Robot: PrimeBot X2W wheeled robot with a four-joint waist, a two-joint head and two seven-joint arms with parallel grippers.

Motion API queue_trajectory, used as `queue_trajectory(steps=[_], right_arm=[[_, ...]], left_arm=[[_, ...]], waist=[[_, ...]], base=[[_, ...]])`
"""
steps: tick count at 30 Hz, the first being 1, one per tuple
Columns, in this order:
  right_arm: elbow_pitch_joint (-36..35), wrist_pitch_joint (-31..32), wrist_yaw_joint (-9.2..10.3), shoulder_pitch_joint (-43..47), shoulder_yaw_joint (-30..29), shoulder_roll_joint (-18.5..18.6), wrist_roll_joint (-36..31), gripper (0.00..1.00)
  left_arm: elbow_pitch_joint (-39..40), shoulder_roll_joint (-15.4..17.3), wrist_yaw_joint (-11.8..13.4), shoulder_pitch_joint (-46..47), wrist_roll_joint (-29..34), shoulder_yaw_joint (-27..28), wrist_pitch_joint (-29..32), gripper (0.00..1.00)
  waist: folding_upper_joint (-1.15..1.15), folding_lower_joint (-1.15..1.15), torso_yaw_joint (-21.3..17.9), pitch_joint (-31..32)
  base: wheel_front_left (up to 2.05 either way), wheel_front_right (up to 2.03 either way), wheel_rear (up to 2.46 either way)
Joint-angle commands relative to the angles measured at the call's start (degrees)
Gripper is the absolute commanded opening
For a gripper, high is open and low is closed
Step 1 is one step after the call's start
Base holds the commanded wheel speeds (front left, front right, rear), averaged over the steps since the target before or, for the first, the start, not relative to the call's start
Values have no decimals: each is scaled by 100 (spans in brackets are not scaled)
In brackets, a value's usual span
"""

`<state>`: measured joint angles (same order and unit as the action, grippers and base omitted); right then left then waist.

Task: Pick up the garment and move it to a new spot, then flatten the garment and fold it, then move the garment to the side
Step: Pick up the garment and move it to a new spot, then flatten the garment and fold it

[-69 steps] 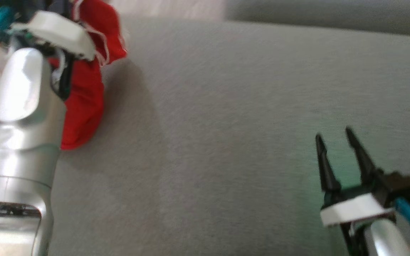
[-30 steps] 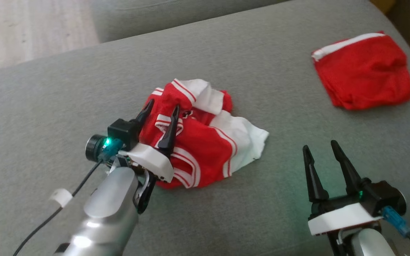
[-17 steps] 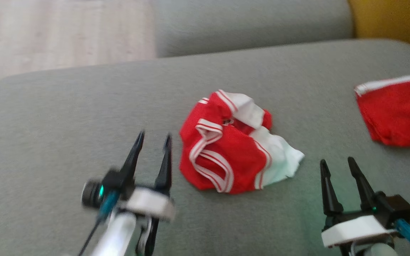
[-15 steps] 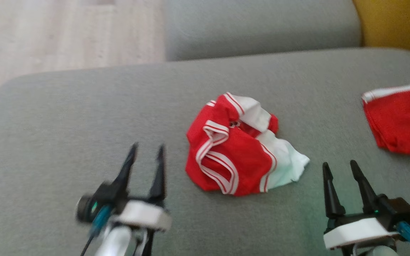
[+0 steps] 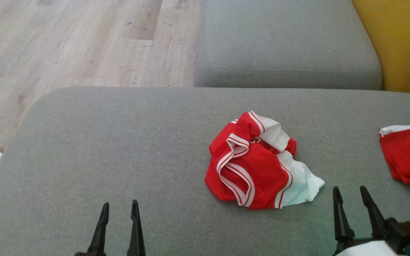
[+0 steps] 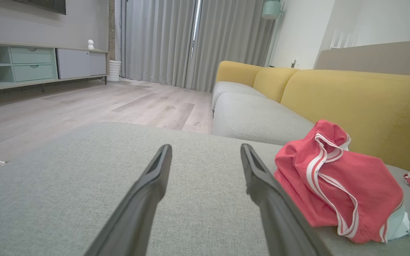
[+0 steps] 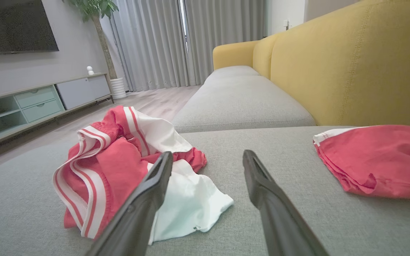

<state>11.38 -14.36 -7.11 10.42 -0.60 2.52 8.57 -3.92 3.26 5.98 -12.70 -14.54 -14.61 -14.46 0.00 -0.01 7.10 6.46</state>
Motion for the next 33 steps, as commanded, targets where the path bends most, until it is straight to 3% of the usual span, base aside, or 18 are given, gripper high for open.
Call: queue_trajectory(steps=[1, 33], right_arm=[[-196, -63, -37, -175, 104, 36, 20, 100], [-228, -63, -37, -175, 192, 36, -52, 100]], left_arm=[[240, -36, 22, 297, 54, 181, -53, 100], [168, -38, 122, 234, 46, 12, -53, 100]], waist=[[0, 1, 11, 4], [0, 1, -39, 44]], base=[[0, 0, 0], [0, 0, 0]])
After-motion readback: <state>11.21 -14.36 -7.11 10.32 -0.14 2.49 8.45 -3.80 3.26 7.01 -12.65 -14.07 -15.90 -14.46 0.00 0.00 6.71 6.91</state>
